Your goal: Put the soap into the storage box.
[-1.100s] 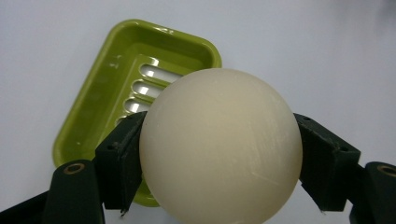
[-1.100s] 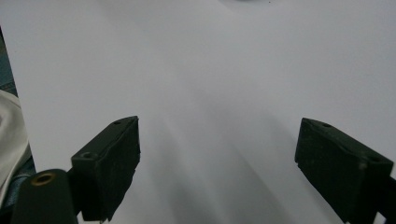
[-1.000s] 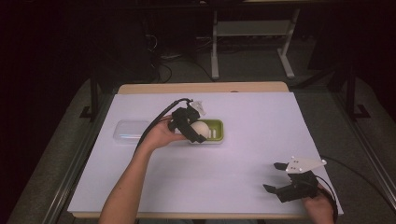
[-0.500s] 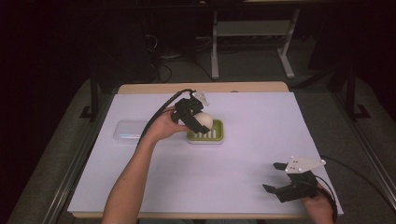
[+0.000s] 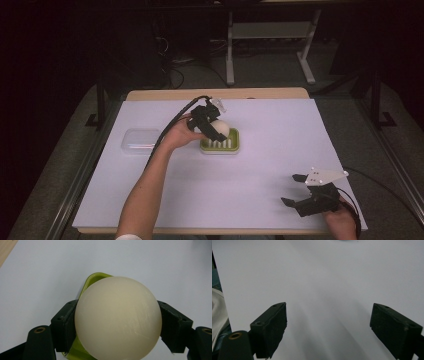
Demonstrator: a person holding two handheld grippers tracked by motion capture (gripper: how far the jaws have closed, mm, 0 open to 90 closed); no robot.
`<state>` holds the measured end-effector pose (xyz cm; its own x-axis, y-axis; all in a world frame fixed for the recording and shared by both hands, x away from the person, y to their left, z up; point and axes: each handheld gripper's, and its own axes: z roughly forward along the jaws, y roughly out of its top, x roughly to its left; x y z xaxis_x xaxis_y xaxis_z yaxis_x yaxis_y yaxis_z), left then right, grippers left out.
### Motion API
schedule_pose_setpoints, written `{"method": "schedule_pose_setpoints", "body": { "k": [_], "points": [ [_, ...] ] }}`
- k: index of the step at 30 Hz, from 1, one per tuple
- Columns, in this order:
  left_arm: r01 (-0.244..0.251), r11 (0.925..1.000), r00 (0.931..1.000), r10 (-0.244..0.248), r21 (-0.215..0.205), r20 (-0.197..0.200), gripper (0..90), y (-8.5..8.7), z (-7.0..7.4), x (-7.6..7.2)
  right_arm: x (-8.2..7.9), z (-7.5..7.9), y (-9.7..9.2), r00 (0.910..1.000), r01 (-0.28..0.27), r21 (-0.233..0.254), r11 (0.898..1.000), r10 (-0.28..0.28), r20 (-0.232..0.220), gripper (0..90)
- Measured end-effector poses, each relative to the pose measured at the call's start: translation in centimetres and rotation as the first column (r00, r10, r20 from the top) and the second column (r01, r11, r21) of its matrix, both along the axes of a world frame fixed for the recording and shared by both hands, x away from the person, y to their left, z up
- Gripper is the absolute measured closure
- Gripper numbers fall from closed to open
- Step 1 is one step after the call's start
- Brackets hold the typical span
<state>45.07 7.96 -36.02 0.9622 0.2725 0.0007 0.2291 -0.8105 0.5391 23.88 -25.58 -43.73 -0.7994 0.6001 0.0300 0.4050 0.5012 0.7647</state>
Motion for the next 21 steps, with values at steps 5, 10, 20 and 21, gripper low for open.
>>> {"method": "schedule_pose_setpoints", "body": {
  "k": [5, 10, 20, 21],
  "points": [
    [-0.008, 1.0, 1.0, 0.008, -0.004, -0.004, 25.2, 0.0, -0.2, 0.3, 0.1, -0.1, 0.0, 1.0, -0.002, -0.001, 1.0, 0.002, -0.002, 13.3],
    [-0.032, 0.9992, 0.9987, 0.031, -0.026, -0.04, 25.2, 0.0, -0.8, 0.7, 0.1, 0.0, 0.0, 1.0, -0.003, -0.001, 1.0, 0.003, -0.001, 13.3],
    [-0.036, 0.9993, 0.9982, 0.036, 0.003, -0.049, 25.2, -0.3, -1.7, 1.1, 0.1, 0.0, -0.1, 1.0, 0.002, 0.004, 1.0, -0.002, 0.005, 13.4],
    [-0.032, 0.9995, 0.9982, 0.032, 0.009, -0.05, 25.2, -0.3, -1.8, 1.2, 0.1, 0.0, -0.1, 1.0, -0.001, 0.003, 1.0, 0.001, 0.008, 13.3]
  ]
}}
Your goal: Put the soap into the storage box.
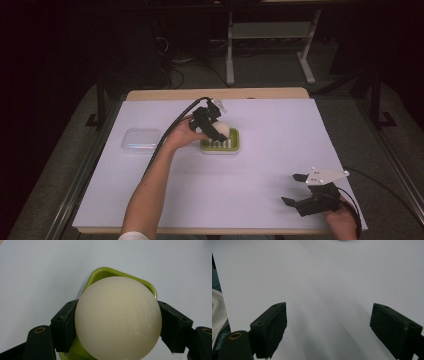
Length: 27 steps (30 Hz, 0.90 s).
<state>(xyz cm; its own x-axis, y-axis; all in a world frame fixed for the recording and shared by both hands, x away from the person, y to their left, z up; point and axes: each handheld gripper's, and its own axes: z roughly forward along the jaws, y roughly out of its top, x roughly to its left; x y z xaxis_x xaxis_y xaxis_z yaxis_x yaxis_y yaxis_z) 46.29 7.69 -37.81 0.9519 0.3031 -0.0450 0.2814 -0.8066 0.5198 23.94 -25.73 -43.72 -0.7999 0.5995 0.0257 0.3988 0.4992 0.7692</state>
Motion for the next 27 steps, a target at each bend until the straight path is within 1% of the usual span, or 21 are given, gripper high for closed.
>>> {"method": "schedule_pose_setpoints", "body": {
  "k": [2, 4, 6, 12, 15, 18, 21, 23, 27],
  "points": [
    [-0.009, 1.0, 0.9998, 0.009, 0.002, -0.016, 25.2, 0.0, -0.3, 0.1, 0.0, 0.0, 0.0, 1.0, -0.002, 0.0, 1.0, 0.002, -0.002, 13.4],
    [-0.01, 0.9999, 0.9998, 0.011, 0.005, -0.019, 25.2, -0.2, -0.5, 0.1, 0.0, 0.0, 0.0, 1.0, -0.003, -0.001, 1.0, 0.003, -0.001, 13.4],
    [-0.006, 1.0, 0.9999, 0.006, 0.008, -0.013, 25.2, -0.3, -0.6, 0.1, 0.0, 0.0, 0.1, 1.0, -0.004, 0.0, 1.0, 0.004, -0.004, 13.4],
    [-0.022, 0.9997, 0.9996, 0.022, 0.01, -0.018, 25.2, -0.4, -1.0, 0.2, 0.0, 0.0, 0.1, 1.0, -0.003, -0.003, 1.0, 0.003, -0.004, 13.4],
    [-0.012, 0.9996, 0.9998, 0.013, 0.027, -0.014, 25.2, -0.6, -1.1, 0.2, 0.0, 0.0, 0.2, 1.0, -0.004, -0.005, 1.0, 0.004, -0.003, 13.3],
    [-0.017, 0.9994, 0.9997, 0.018, 0.029, -0.017, 25.1, -0.6, -1.3, 0.3, 0.0, 0.0, 0.2, 1.0, -0.007, -0.006, 1.0, 0.007, -0.002, 13.3],
    [-0.03, 0.9991, 0.999, 0.031, 0.031, -0.032, 25.1, -0.6, -1.6, 0.4, 0.0, 0.0, 0.2, 1.0, -0.009, -0.006, 1.0, 0.009, -0.002, 13.4],
    [-0.027, 0.9989, 0.9991, 0.028, 0.039, -0.031, 25.1, -0.6, -1.8, 0.4, 0.0, 0.0, 0.2, 1.0, -0.009, -0.005, 1.0, 0.009, -0.002, 13.4],
    [-0.03, 0.9989, 0.9985, 0.032, 0.035, -0.045, 25.1, -0.5, -2.1, 0.5, 0.0, 0.0, 0.2, 1.0, -0.008, -0.006, 1.0, 0.008, -0.002, 13.3]
  ]
}}
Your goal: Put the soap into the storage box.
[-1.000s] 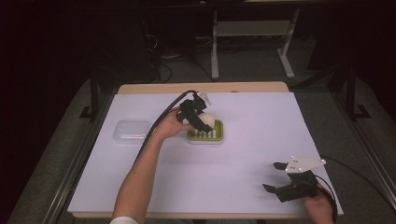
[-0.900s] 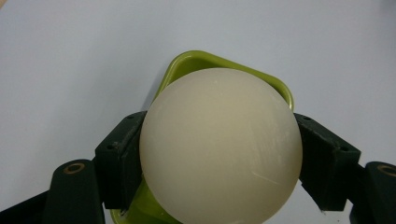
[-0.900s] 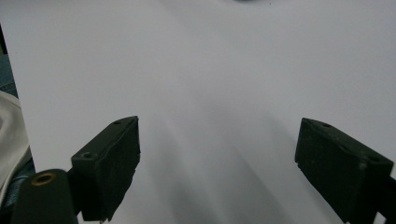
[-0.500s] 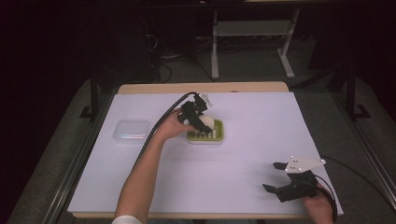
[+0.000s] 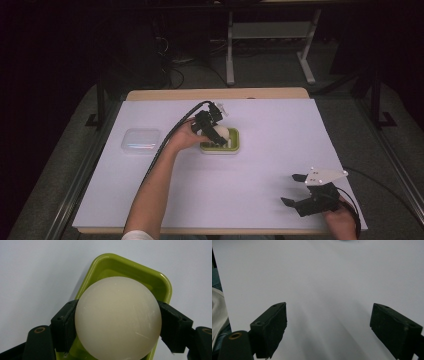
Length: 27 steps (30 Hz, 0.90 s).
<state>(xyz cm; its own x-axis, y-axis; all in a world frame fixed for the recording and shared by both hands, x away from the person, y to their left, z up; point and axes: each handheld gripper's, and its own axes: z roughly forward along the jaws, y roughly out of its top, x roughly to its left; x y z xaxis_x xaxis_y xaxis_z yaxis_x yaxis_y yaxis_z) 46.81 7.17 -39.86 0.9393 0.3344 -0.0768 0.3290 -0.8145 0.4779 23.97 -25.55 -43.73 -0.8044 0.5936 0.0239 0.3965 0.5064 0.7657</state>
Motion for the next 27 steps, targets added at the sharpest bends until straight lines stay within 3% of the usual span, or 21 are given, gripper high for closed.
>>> {"method": "schedule_pose_setpoints", "body": {
  "k": [13, 27],
  "points": [
    [-0.001, 0.9997, 1.0, 0.001, 0.026, 0.003, 25.1, -0.15, -0.44, 0.05, 0.01, 0.02, 0.03, 1.0, -0.004, -0.002, 1.0, 0.004, 0.0, 13.4],
    [-0.003, 0.9996, 1.0, 0.002, 0.026, 0.007, 25.0, -0.17, -0.49, 0.0, -0.04, 0.05, 0.14, 1.0, -0.007, -0.005, 1.0, 0.007, 0.0, 13.3]
  ]
}}
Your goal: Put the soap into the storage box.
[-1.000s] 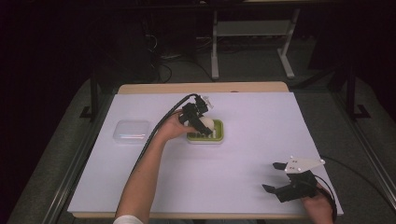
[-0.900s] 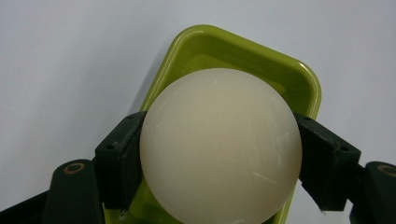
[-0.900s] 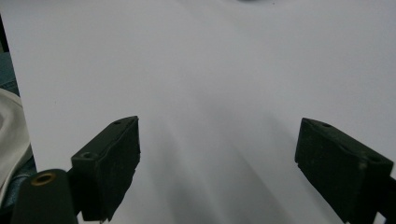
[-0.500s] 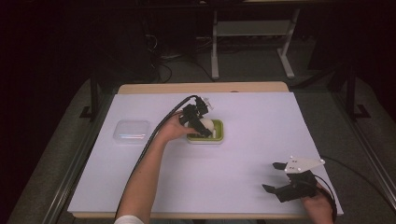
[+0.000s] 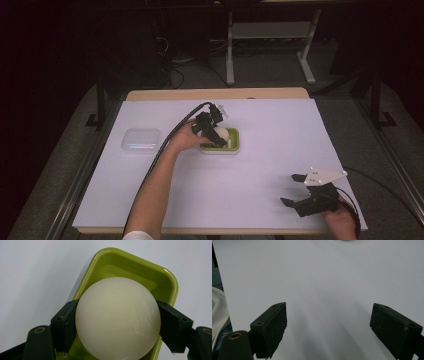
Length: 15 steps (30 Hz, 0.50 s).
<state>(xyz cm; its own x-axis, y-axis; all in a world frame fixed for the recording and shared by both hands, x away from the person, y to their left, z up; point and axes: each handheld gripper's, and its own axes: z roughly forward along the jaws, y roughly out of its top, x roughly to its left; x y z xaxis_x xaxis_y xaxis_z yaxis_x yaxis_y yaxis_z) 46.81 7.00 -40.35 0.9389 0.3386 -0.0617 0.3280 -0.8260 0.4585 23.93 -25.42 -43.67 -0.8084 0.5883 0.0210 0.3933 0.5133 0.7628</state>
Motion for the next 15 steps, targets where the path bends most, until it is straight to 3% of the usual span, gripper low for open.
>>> {"method": "schedule_pose_setpoints", "body": {
  "k": [15],
  "points": [
    [-0.006, 0.9998, 0.9999, 0.006, 0.017, 0.013, 24.9, -0.17, 0.01, -0.2, 0.0, -0.01, 0.09, 1.0, -0.003, -0.001, 1.0, 0.003, -0.001, 13.4]
  ]
}}
